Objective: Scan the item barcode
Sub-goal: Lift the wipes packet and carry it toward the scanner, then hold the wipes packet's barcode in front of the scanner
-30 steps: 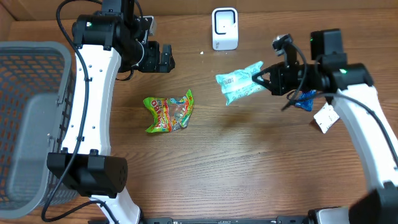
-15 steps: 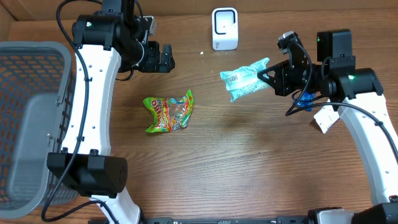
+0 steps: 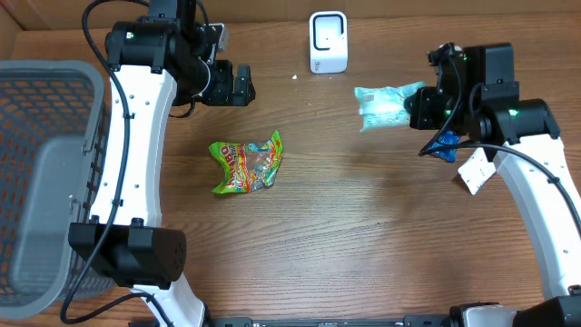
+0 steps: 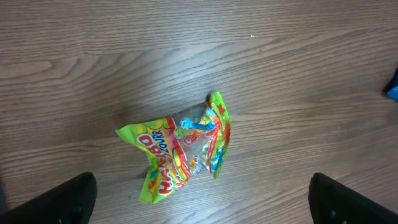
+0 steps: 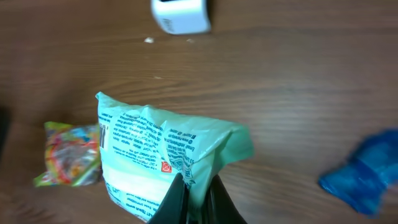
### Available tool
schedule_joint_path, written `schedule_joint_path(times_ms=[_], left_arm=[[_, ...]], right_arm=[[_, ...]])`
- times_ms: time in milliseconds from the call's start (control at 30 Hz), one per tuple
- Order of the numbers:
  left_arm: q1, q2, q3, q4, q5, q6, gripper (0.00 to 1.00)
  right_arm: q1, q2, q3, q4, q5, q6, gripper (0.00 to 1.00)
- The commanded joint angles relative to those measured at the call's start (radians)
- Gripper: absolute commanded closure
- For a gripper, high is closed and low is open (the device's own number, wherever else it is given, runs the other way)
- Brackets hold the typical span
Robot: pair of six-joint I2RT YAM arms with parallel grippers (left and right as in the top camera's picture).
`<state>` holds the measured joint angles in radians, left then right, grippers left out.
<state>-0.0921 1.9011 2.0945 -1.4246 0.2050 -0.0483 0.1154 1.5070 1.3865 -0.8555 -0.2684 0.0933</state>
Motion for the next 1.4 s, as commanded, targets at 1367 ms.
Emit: schedule_joint_path(times_ms=[1367], left_arm=[[-0.007,-0.005,0.017,0.0,-0.003,0.019,0.0]], right_arm=[[0.34,0.721,0.597,0.684,0.839,-1.083,0.96]])
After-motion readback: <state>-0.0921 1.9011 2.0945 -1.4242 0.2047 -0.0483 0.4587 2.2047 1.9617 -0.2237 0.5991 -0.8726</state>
